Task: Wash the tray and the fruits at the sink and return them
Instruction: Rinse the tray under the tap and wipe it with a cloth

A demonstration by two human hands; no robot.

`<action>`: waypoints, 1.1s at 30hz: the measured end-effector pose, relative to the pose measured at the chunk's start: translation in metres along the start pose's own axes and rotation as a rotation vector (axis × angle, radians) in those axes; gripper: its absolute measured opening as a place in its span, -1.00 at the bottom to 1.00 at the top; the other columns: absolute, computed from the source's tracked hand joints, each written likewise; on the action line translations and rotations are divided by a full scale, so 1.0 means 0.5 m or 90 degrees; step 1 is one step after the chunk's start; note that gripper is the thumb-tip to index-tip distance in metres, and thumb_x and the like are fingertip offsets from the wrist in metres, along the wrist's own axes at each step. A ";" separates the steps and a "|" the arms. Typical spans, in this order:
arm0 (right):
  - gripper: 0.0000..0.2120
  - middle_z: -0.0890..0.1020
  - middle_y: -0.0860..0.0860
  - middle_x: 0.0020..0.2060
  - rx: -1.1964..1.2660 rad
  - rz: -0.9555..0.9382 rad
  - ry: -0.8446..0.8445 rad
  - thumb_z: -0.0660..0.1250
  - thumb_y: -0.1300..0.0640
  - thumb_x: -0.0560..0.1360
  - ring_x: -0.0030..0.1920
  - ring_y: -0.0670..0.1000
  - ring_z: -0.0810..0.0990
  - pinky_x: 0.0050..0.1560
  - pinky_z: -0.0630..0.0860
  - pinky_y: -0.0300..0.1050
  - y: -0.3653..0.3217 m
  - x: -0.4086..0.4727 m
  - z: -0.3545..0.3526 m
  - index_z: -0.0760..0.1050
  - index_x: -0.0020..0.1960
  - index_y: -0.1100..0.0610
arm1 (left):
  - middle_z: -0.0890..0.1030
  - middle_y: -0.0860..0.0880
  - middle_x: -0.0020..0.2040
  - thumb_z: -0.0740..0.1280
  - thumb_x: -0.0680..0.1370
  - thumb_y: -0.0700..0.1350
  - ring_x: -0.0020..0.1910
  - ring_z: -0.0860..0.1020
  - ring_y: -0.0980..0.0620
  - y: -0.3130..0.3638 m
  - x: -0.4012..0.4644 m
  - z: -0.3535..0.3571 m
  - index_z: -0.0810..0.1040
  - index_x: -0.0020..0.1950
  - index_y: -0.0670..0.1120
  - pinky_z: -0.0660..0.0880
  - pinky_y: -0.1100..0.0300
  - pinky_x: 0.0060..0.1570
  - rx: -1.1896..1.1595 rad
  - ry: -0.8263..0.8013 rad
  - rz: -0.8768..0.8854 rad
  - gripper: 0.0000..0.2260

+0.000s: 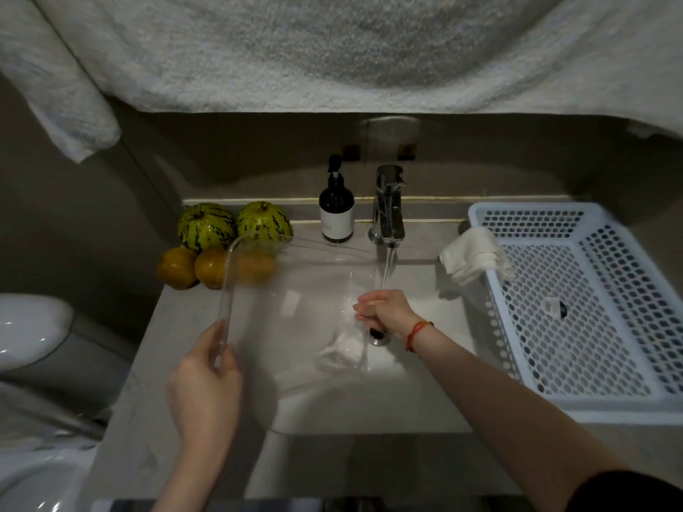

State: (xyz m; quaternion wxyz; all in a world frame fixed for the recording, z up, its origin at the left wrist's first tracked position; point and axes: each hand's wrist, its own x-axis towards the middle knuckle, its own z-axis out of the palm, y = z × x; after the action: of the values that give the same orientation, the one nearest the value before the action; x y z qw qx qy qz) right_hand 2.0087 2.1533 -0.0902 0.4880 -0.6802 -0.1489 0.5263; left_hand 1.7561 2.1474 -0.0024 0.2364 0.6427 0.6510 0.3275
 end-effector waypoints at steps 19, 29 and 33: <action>-0.68 0.49 0.06 -0.20 0.026 -0.355 0.040 0.13 0.57 0.47 -0.16 -0.08 0.55 -0.08 0.56 -0.30 -0.076 -0.040 0.042 0.33 -0.22 0.17 | 0.58 -0.46 -0.11 0.33 0.43 -0.49 -0.01 0.37 0.64 -0.060 -0.050 -0.016 0.52 -0.10 -0.17 0.18 0.73 -0.01 -0.081 0.187 0.135 -0.76; -0.82 0.49 0.02 -0.30 -0.210 -0.365 0.034 0.26 0.44 0.46 -0.29 -0.08 0.49 -0.20 0.48 -0.34 -0.105 -0.068 0.008 0.41 -0.11 0.18 | 0.57 -0.24 0.12 0.27 0.52 -0.38 0.07 0.55 -0.19 -0.084 -0.005 -0.011 0.43 0.17 -0.18 0.47 -0.03 0.06 -0.163 0.060 0.015 -0.75; -0.78 0.44 -0.06 -0.39 -0.296 -0.387 -0.014 0.26 0.35 0.51 -0.35 -0.15 0.47 -0.31 0.45 -0.45 -0.134 -0.080 0.009 0.46 0.12 0.15 | 0.55 -0.16 0.17 0.22 0.57 -0.32 0.12 0.53 -0.11 -0.082 0.004 -0.019 0.40 0.29 -0.11 0.46 -0.02 0.13 -0.215 0.023 -0.032 -0.69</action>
State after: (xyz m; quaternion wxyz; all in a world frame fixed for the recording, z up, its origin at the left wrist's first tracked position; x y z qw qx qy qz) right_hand 2.0095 2.1592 -0.0124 0.4527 -0.6918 -0.4647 0.3170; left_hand 1.7210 2.1500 -0.0259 0.3378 0.5711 0.6068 0.4376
